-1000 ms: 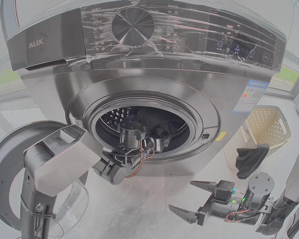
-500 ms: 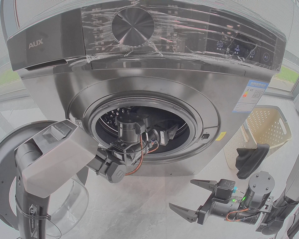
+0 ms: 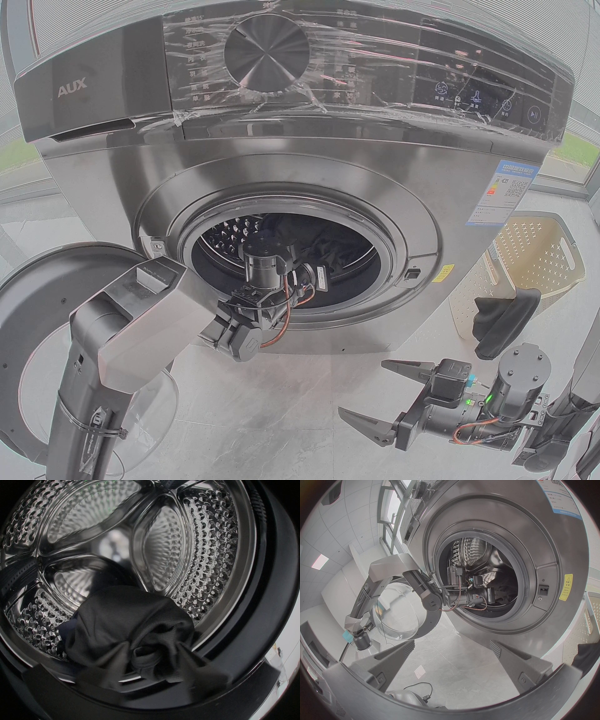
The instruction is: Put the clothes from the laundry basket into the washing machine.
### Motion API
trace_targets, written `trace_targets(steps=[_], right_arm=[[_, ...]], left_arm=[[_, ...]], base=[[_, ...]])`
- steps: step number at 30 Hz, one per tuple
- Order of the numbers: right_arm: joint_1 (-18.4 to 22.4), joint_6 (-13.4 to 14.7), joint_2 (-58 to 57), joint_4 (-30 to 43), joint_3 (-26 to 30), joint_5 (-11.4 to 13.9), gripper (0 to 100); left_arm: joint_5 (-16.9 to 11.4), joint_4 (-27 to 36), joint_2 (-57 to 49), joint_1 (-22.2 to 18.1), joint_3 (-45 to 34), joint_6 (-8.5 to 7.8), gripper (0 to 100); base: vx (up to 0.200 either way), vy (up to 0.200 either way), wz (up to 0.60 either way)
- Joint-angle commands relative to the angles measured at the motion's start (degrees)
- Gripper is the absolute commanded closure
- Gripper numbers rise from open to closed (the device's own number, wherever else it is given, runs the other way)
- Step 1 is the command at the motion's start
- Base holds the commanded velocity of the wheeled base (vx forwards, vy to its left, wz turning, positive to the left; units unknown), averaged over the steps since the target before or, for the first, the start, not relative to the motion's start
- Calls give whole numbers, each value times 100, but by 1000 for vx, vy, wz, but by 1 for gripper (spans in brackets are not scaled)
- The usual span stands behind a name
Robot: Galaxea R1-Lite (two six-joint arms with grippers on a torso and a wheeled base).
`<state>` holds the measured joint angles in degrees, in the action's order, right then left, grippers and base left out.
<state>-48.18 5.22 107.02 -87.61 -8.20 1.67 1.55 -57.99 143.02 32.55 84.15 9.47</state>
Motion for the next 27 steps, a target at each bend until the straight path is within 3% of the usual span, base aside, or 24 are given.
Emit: trace_targets(steps=[1, 3, 6, 15, 20, 21, 25, 27], right_arm=[[-7, -3, 12, -1, 12, 0, 0], [-7, -3, 12, -1, -6, 0, 0], [-7, -3, 3, -1, -15, 9, 0], [-87, 14, 161, -10, -94, -18, 0], [-87, 67, 188, -10, -94, -9, 0], [-87, 67, 188, -19, -94, -9, 0], [-78, 67, 179, -19, -85, -9, 0], [-60, 67, 179, -19, -76, -9, 0]], left_arm=[[188, 25, 420, -144, 646, 20, 100], [478, 42, 508, -249, 989, 20, 100], [654, 42, 622, -469, 1420, 46, 100], [1014, 69, 1009, -697, 2791, 125, 100], [1049, 51, 1052, -662, 2826, 125, 100], [1049, 51, 1052, -645, 2808, 125, 0], [1049, 69, 965, -583, 2650, 143, 0], [1049, 25, 701, -425, 2184, 143, 0]], base=[[0, 0, 0], [0, 0, 0], [0, 0, 0], [0, 0, 0], [0, 0, 0], [0, 0, 0], [0, 0, 0], [0, 0, 0]])
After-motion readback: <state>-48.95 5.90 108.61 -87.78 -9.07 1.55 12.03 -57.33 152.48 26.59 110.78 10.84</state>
